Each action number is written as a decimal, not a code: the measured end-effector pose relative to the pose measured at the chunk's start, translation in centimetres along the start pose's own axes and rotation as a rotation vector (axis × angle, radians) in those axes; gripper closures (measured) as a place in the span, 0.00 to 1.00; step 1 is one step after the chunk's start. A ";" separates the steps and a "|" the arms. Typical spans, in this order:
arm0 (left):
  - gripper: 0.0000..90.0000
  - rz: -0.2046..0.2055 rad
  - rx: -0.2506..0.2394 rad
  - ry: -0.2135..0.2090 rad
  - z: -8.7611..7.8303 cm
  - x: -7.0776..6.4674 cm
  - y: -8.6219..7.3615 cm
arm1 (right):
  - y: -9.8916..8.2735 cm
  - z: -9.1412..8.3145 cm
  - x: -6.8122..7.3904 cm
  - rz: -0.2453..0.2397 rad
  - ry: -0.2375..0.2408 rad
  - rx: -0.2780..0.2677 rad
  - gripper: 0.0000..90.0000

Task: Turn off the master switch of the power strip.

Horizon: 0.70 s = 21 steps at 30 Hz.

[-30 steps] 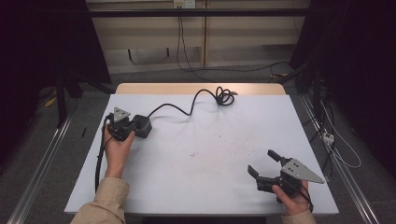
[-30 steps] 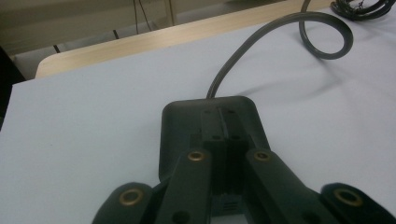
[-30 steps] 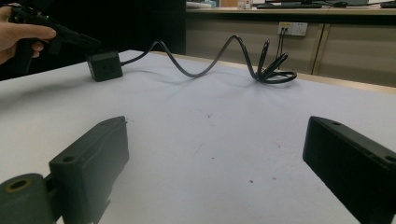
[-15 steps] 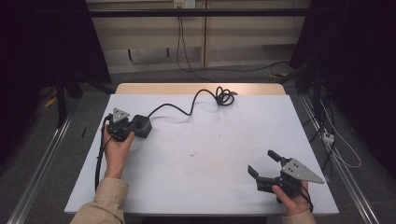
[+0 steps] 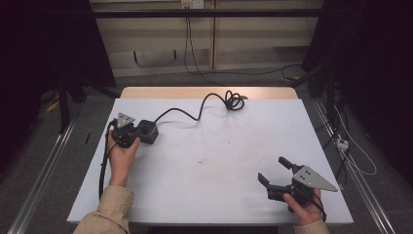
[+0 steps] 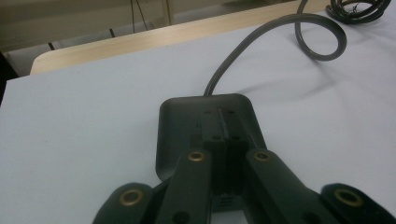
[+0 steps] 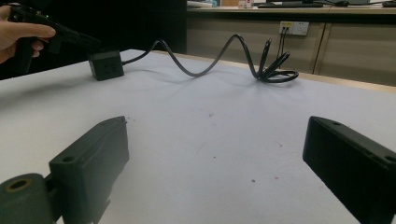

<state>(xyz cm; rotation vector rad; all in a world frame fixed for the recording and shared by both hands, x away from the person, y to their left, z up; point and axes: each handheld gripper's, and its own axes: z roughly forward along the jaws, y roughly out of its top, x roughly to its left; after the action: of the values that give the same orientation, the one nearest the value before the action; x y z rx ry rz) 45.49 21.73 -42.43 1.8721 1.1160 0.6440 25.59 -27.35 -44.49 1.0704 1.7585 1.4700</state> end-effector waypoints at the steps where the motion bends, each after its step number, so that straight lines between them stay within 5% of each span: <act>1: 1.00 -0.003 -0.002 -0.004 0.0 0.0 0.0 | 0.0 0.0 0.0 -0.001 0.000 0.000 0.07; 21: 1.00 -0.039 0.009 -0.029 0.0 0.5 0.2 | 0.0 0.1 0.1 -0.003 0.005 0.004 0.07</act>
<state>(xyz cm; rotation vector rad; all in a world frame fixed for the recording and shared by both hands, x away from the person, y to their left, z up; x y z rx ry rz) 45.82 22.08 -42.27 1.8567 1.1354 0.5887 25.65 -27.17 -44.52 1.0668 1.7663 1.4692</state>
